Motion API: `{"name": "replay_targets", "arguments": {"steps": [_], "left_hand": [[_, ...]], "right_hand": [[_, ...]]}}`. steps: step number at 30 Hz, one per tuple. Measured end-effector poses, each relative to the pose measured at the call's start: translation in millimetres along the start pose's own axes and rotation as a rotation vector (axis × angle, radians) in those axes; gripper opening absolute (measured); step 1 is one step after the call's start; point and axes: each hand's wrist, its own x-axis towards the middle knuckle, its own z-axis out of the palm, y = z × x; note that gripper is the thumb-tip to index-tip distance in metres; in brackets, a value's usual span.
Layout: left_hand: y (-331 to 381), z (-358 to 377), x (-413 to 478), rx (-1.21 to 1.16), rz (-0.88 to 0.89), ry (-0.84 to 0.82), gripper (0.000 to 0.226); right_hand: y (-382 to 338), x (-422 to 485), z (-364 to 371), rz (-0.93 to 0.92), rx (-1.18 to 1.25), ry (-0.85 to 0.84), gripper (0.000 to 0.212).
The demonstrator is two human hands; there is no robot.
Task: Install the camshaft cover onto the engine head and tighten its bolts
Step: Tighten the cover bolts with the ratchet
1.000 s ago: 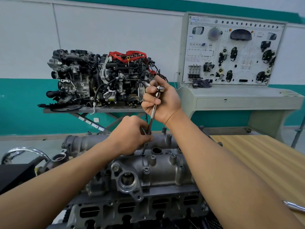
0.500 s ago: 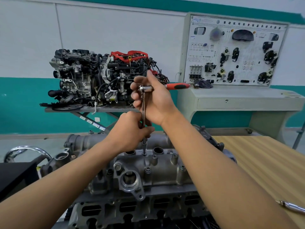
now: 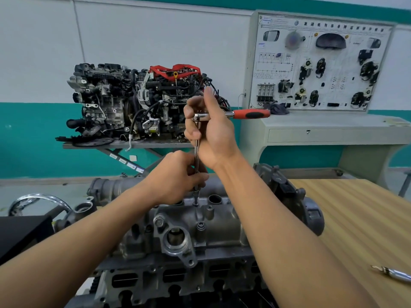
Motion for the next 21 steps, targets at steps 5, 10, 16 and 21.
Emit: {"name": "replay_targets", "arguments": {"steps": [5,10,16,21], "left_hand": [[-1,-1,0,0.009,0.035,-0.030,0.008],[-1,-7,1,0.028,0.057,-0.092,0.009],[0,-10,9,0.055,0.070,-0.169,0.008],[-11,-6,3,0.133,0.072,-0.130,0.017]], "right_hand": [[-9,-3,-9,0.015,-0.060,-0.177,0.027],[2,-2,0,-0.127,-0.156,-0.084,0.020],[11,-1,4,-0.287,-0.170,0.089,0.028],[15,1,5,-0.368,-0.243,0.143,0.027]]}}
